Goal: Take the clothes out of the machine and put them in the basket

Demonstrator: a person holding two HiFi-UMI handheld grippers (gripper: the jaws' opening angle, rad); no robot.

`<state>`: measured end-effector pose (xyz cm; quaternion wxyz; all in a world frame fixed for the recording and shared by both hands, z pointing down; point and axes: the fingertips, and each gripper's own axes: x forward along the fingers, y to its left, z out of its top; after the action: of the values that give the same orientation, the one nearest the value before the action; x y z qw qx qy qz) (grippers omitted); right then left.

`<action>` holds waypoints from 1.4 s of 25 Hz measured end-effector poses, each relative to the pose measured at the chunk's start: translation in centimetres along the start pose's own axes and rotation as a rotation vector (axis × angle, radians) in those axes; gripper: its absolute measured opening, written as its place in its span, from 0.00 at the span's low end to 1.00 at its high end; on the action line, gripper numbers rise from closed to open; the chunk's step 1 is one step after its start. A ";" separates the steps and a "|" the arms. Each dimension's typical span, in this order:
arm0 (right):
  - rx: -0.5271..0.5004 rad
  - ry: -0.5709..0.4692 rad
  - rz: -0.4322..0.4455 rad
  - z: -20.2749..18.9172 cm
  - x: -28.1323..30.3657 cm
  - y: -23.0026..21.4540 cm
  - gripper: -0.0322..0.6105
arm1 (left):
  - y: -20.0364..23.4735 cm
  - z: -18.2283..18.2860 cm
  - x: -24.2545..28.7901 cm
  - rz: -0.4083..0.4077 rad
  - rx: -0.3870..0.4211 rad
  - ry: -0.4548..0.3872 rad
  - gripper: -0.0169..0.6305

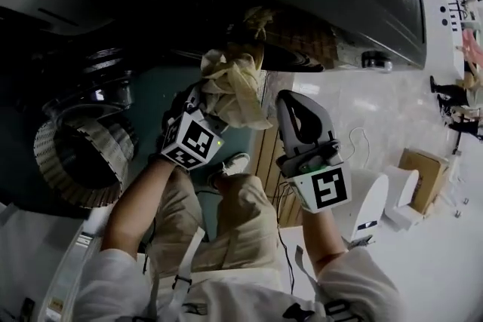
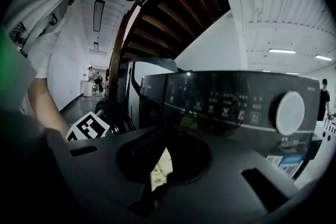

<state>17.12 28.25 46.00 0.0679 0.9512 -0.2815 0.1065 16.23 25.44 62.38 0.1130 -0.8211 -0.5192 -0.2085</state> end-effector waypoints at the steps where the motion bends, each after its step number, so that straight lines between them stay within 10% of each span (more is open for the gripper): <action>1: 0.005 0.000 0.007 1.5 -0.3 0.0 0.07 | -0.2 1.1 -1.0 0.009 -0.011 0.000 0.42; 10: 0.050 -0.042 0.112 13.6 -3.1 -0.6 0.07 | -1.9 11.8 -8.6 0.159 -0.096 -0.011 0.42; 19: -0.078 -0.082 0.446 26.5 -2.9 8.6 0.07 | -1.2 19.0 -24.7 0.507 -0.230 -0.074 0.42; 27: -0.212 -0.127 0.779 35.1 -1.7 27.2 0.07 | -2.9 14.7 -45.2 0.916 -0.422 -0.207 0.42; 35: -0.265 -0.155 1.014 37.7 -2.4 46.0 0.07 | -8.5 6.7 -59.8 1.109 -0.544 -0.231 0.43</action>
<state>-3.99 -15.91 12.08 0.1063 0.6841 -0.7213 0.0188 -12.29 -16.36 28.70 -0.0653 -0.9849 0.0469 -0.1532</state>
